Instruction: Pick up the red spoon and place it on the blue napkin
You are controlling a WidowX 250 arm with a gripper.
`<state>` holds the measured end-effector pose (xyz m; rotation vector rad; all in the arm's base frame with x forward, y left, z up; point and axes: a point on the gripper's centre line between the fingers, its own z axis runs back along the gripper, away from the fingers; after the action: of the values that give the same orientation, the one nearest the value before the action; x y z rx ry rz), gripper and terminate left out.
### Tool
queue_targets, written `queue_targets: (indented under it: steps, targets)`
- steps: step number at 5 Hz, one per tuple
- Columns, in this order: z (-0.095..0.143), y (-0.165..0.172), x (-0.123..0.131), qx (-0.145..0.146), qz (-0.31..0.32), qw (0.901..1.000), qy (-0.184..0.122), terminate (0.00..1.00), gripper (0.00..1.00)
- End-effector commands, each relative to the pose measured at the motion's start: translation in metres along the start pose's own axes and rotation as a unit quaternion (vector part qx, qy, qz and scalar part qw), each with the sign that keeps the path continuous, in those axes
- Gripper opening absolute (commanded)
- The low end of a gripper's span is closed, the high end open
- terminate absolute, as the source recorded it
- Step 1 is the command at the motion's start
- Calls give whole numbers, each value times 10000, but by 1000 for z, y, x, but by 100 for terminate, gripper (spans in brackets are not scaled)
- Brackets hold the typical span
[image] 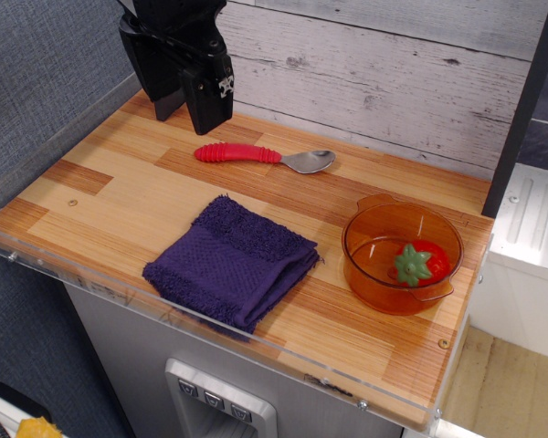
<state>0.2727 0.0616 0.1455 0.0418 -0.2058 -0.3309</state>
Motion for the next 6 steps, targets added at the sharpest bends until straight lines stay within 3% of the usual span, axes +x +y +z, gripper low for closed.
queue_targets:
  steps: [1,2,3,4,5,6]
  targets:
    - [0,0,0,0,0,10000,0,0,100]
    - [-9,17,11,205,-251,9994,109,0,100]
    - [-24,31,29,643,-1434,9872,264,0,100]
    - [-47,46,51,537,-2295,9711,388,0,100]
    - [-70,55,68,207,-3263,9432,592,0,100]
    - [-87,62,75,-163,-3777,9240,583,0,100]
